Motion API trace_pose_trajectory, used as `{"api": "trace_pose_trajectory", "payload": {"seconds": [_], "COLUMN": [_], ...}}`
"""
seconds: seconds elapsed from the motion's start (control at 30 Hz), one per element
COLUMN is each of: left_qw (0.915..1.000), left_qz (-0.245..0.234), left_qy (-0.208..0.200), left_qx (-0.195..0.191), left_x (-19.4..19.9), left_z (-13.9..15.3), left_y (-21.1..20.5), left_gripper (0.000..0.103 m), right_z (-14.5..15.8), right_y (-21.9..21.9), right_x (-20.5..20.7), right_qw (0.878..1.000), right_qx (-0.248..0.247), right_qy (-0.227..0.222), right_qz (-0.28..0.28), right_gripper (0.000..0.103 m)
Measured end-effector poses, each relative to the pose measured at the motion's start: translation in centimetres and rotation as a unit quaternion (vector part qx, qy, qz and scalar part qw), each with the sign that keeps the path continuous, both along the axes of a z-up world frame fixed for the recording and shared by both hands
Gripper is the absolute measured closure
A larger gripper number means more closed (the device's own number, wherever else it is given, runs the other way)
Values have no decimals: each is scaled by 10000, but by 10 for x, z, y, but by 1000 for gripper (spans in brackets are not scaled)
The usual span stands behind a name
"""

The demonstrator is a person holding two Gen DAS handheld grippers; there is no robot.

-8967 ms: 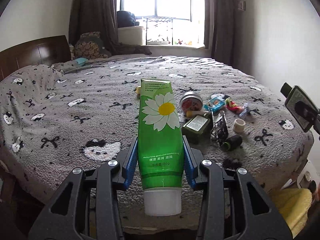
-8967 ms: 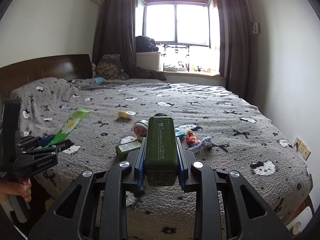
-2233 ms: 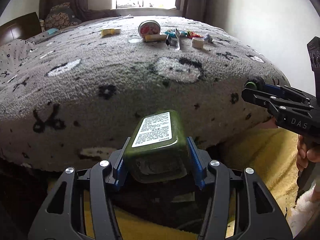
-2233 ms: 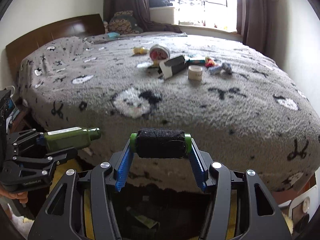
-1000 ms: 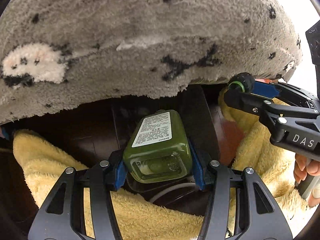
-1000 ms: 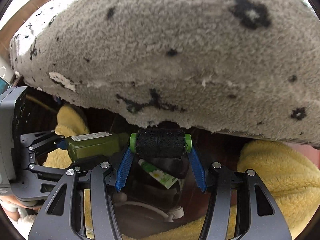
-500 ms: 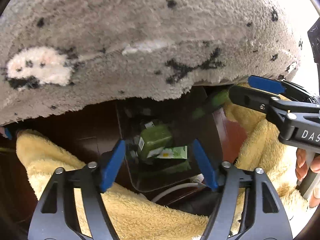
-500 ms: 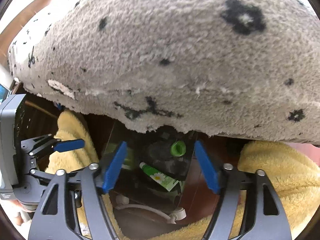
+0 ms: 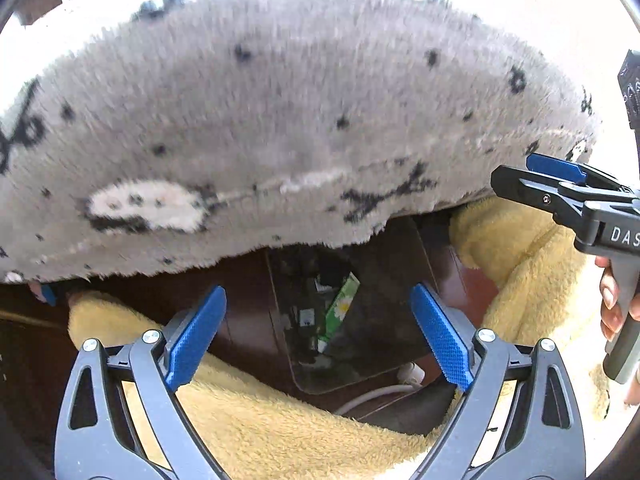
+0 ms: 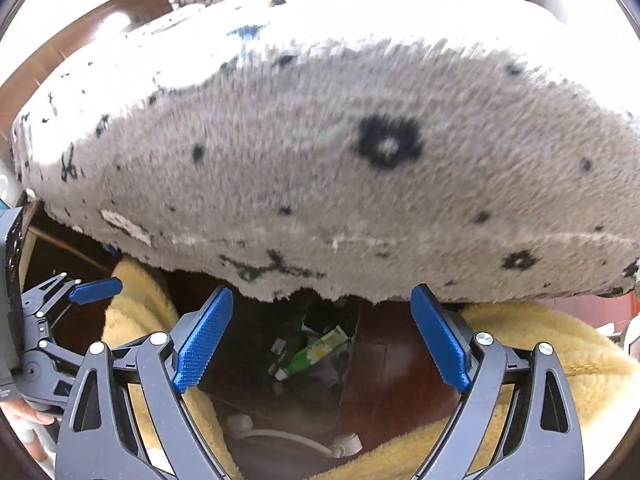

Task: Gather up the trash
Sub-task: 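Raise both open tools back over the bed, then grasp the white tape roll with the right tool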

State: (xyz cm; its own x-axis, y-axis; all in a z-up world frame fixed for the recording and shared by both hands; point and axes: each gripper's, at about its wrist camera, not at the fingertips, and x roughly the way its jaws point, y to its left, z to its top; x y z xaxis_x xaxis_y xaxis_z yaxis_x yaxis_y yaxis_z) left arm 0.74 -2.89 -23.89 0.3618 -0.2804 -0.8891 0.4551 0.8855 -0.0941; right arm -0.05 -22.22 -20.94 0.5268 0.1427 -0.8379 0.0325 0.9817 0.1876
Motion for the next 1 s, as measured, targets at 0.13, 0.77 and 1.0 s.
{"api": "trace_pose_trajectory", "payload": {"seconds": [0.13,0.77,1.0], "left_qw": [9996,9909,9894], "left_qz": [-4,296,338], "left_qy": [-257,-1302,-1406], "left_qx": [-91,-166,-138], "left_x": [-1,37,71], "left_z": [22,99,108], "left_y": [5,7,-3], "left_gripper": [14,14,14], "right_z": [14,87,101], "right_y": [-5,-34,-42], "right_x": [-2,15,48], "right_qw": [9998,9906,9885], "right_qx": [-11,-704,-641], "right_qy": [-174,-1124,-1315], "right_qz": [-52,-340,-373], "right_gripper": [11,11,11]}}
